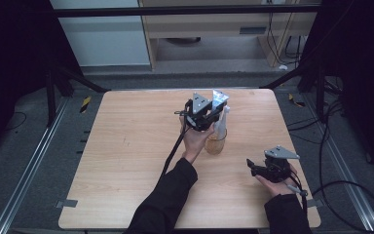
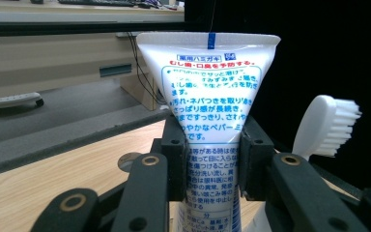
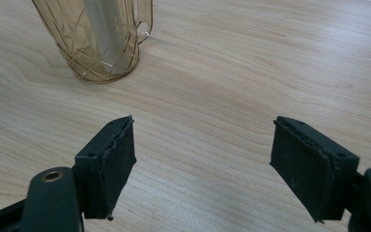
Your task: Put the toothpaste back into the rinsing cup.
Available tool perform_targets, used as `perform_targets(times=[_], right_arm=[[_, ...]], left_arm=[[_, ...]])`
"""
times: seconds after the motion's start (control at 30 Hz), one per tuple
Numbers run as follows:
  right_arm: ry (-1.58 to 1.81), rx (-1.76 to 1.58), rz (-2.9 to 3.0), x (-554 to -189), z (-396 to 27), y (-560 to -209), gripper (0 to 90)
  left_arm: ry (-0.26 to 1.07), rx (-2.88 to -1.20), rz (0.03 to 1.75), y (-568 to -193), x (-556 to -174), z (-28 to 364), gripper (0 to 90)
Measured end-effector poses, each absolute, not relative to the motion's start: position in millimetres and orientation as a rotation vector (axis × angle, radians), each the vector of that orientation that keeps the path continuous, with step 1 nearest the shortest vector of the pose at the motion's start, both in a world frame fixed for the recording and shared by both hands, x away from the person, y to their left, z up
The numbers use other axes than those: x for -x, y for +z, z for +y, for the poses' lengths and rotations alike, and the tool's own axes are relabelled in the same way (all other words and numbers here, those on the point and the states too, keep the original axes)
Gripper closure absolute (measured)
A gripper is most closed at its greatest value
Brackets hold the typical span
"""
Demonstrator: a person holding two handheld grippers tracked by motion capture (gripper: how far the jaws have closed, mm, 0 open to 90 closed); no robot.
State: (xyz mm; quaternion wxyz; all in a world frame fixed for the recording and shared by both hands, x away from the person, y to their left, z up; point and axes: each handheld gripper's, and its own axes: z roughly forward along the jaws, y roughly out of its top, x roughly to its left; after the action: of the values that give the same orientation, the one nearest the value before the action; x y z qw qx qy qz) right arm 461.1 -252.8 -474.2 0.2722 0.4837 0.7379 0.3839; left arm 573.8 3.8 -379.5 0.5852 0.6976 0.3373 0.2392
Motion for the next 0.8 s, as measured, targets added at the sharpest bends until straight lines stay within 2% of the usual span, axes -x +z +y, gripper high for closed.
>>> perform_targets(times=[0.8], right_arm=[[1.024,-1.301,1.994,-462,-253,-476,23.8]], left_arm=[[0.529,-1.674,0.790,-412,-568,4,68.1]])
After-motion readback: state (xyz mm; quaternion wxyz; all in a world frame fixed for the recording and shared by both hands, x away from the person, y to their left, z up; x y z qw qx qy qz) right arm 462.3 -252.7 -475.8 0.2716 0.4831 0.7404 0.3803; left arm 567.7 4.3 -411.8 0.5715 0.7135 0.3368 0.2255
